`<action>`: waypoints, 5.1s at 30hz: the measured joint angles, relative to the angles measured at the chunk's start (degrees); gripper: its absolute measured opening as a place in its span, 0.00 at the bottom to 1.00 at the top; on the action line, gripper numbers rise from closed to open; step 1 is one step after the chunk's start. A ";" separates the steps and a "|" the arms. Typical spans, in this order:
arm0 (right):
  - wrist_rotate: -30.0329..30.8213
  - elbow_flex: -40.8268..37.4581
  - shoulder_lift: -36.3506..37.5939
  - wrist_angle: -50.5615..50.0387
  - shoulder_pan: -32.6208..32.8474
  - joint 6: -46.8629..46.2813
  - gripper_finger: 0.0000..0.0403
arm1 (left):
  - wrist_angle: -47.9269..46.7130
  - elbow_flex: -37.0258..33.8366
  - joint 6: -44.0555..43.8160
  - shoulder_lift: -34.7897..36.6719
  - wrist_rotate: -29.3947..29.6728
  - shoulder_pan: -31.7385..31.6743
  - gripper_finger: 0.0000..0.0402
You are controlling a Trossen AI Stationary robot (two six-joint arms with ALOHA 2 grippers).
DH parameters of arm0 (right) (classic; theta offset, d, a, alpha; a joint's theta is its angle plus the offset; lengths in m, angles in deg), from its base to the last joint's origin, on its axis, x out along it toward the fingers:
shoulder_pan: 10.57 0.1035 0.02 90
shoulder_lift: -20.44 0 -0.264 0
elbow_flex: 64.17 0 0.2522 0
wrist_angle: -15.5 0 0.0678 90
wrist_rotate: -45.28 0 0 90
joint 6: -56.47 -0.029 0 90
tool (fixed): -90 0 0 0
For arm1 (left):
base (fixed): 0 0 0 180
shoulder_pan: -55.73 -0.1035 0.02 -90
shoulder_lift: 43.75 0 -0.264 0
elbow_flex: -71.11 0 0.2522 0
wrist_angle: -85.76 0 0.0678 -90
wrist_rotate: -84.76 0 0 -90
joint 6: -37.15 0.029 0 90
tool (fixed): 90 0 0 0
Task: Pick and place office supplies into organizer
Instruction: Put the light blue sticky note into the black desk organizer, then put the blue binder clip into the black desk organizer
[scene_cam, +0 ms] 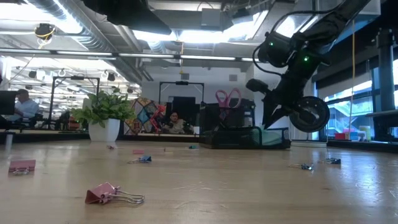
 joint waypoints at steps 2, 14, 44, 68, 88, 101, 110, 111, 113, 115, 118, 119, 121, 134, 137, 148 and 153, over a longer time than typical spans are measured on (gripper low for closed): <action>-0.06 0.00 0.03 0.13 0.00 0.07 0.05 | 0.00 0.00 0.00 0.00 0.00 0.00 0.35; -0.33 0.00 0.20 0.07 0.02 0.24 0.05 | 0.00 0.02 -0.04 0.00 0.00 0.00 0.35; -6.44 0.94 0.26 -0.34 0.04 3.81 0.45 | 0.00 0.04 -0.61 0.00 0.00 0.00 0.35; -15.12 9.88 18.49 -5.77 13.16 56.61 0.44 | -0.33 0.04 -6.85 -0.02 -0.01 0.00 0.35; -15.16 8.14 17.69 -24.29 33.45 82.71 0.44 | -0.33 0.04 -11.97 -0.02 0.00 0.00 0.35; -9.12 3.96 5.69 -18.32 41.54 81.72 0.44 | -0.35 0.04 -13.66 -0.02 0.00 0.00 0.35; -9.12 3.93 -5.40 -13.38 43.06 81.44 0.44 | -0.50 0.04 -13.57 -0.02 0.00 -0.02 0.35; -9.14 3.93 -6.17 -12.99 43.06 81.42 0.44 | -0.52 0.04 -13.57 -0.02 0.02 -0.01 0.35; -9.17 3.95 -7.41 -11.95 43.06 81.42 0.44 | -0.99 0.04 -13.55 -0.02 0.01 -0.02 0.35; -9.21 4.04 -8.28 -11.86 43.10 81.44 0.44 | -1.39 0.04 -13.55 -0.02 0.02 -0.01 0.35; -9.01 4.15 -9.21 -11.76 43.10 81.36 0.44 | -1.81 0.04 -13.55 -0.02 0.02 -0.02 0.35; -9.02 4.15 -9.39 -11.76 43.10 81.44 0.44 | -1.79 0.04 -13.55 -0.02 0.02 0.00 0.35; -9.04 4.15 -9.53 -11.78 43.10 81.42 0.44 | -1.83 0.04 -13.55 -0.02 0.02 -0.01 0.35; -9.21 4.11 -9.75 -11.90 43.12 81.46 0.21 | -2.54 0.04 -13.54 -0.02 0.61 -0.01 0.35; -9.17 4.09 -9.75 -11.96 43.12 81.44 0.16 | -2.55 0.04 -13.53 -0.02 0.62 -0.01 0.35; -3.54 11.40 -6.96 -18.75 39.72 81.44 0.16 | -2.54 0.04 -13.53 -0.02 0.63 0.00 0.35; 0.16 17.49 -4.34 -22.62 33.94 87.78 0.15 | -2.58 0.04 -13.53 -0.02 0.63 0.00 0.35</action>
